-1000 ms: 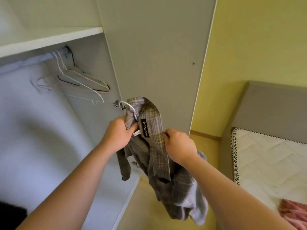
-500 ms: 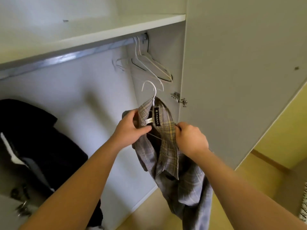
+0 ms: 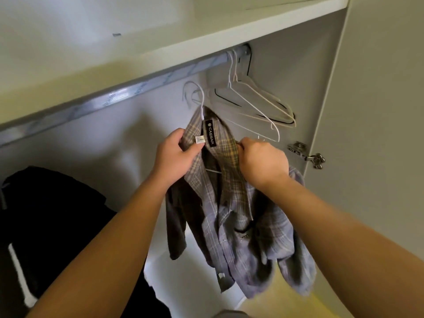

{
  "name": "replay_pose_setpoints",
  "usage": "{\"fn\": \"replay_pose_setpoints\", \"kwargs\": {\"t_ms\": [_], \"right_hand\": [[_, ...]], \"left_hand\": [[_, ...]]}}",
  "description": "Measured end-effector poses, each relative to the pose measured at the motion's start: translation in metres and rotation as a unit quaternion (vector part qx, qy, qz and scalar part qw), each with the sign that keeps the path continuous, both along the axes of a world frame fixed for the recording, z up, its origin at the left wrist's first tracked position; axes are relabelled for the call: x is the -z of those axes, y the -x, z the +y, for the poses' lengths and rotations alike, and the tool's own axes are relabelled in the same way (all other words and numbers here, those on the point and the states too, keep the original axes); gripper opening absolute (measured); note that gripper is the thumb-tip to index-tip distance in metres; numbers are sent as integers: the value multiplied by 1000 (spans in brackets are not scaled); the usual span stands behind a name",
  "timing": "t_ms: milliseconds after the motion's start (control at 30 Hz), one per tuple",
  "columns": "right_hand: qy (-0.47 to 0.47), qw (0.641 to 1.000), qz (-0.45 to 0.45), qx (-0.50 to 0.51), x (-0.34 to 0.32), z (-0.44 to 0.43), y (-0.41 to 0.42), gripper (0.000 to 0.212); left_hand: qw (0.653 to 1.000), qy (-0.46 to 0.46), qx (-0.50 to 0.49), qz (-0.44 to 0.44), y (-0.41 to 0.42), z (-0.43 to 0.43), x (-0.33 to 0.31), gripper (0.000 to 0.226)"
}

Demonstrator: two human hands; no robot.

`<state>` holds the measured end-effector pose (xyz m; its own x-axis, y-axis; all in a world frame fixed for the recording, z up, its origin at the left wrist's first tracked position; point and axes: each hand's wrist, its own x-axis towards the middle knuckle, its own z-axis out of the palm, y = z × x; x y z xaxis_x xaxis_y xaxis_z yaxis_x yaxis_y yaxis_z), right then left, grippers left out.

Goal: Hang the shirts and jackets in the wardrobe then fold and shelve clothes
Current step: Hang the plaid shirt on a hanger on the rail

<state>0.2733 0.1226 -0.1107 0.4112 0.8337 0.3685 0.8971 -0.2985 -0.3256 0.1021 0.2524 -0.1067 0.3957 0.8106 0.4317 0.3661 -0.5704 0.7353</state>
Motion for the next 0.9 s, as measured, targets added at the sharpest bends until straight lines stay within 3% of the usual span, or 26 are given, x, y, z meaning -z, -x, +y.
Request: {"fn": "replay_pose_setpoints", "kwargs": {"t_ms": [200, 367, 700, 900], "right_hand": [[-47, 999, -26, -7, -30, 72, 4, 13], [-54, 998, -12, -22, -44, 120, -2, 12], [20, 999, 6, -29, -15, 157, -5, 10], [18, 998, 31, -55, -3, 162, -14, 16]], "left_hand": [[998, -52, -18, -10, 4, 60, -28, 27], [997, -50, -47, -33, -9, 99, -34, 8], [997, 6, -73, -19, 5, 133, 5, 18], [999, 1, -49, -16, 12, 139, 9, 10]]}}
